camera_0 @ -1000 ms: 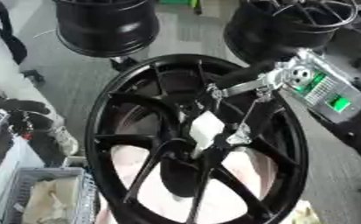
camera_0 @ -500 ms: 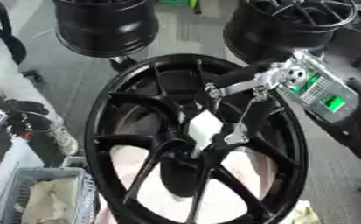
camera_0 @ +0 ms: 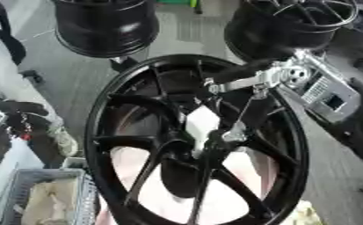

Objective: Pull the pin out of the wheel hub.

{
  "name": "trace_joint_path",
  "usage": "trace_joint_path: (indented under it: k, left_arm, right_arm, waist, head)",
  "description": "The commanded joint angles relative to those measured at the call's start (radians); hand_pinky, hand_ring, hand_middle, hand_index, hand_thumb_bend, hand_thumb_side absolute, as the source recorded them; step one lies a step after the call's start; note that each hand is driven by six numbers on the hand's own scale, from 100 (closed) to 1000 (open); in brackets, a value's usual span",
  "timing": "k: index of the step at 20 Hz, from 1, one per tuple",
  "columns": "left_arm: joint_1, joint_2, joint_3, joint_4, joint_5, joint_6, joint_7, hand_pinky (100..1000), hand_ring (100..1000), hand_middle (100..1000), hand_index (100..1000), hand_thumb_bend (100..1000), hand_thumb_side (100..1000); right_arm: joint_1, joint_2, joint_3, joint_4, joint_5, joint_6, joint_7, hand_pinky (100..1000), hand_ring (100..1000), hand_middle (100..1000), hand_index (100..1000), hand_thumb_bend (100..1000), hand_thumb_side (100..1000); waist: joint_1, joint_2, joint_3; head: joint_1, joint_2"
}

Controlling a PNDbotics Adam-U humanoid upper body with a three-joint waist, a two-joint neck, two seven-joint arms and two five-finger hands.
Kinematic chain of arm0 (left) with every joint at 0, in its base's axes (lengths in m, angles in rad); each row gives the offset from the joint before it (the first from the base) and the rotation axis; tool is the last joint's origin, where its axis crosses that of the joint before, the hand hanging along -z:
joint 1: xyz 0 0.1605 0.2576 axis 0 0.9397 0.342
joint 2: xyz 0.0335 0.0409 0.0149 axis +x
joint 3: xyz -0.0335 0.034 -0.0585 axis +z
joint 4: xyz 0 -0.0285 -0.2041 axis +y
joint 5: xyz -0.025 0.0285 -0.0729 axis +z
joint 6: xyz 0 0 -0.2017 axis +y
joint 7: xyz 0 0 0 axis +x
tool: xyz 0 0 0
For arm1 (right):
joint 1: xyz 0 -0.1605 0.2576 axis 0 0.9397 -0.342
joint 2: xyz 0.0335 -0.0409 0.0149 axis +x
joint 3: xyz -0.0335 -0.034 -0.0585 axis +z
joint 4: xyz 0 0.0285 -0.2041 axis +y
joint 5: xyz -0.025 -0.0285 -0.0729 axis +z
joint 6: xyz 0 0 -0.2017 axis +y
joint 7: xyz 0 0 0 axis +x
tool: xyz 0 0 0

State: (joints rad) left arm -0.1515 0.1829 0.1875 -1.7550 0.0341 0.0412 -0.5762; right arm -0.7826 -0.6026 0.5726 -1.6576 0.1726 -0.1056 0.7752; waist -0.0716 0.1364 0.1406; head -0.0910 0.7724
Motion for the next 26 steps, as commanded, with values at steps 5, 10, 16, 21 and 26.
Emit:
trace_joint_path:
  k: [5,10,16,21,26]
  left_arm:
    - [-0.013,0.008,0.0,-0.017,0.001,-0.001,-0.001,697,646,640,730,100,879]
    - [-0.011,0.011,0.002,-0.017,0.001,0.0,0.002,696,646,640,730,100,879]
    - [-0.008,0.014,0.008,-0.017,0.0,0.002,0.006,696,645,639,730,100,880]
    - [-0.007,0.014,0.017,-0.016,-0.004,0.002,0.014,696,645,640,730,100,883]
    - [-0.007,0.012,0.027,-0.016,-0.009,0.002,0.021,697,645,640,731,100,885]
  right_arm:
    - [-0.028,-0.058,-0.066,-0.107,-0.061,0.028,-0.062,607,551,408,439,108,220]
    - [-0.03,-0.14,-0.128,-0.182,-0.135,0.072,-0.087,609,550,410,440,113,213]
    - [0.072,-0.282,-0.288,-0.256,-0.191,0.11,-0.2,603,544,412,440,125,195]
    - [0.267,-0.344,-0.502,-0.227,-0.144,0.108,-0.404,579,532,414,439,113,144]
    - [0.474,-0.261,-0.741,-0.102,-0.084,0.099,-0.691,516,502,400,420,100,117]
  waist:
    - [0.007,-0.011,-0.005]
    - [0.004,-0.014,-0.012]
    - [0.001,-0.016,-0.025]
    - [0.003,-0.011,-0.041]
    - [0.007,-0.005,-0.058]
  head:
    - [0.006,-0.002]
    - [0.015,-0.002]
    - [0.029,-0.002]
    - [0.047,-0.002]
    - [0.058,-0.002]
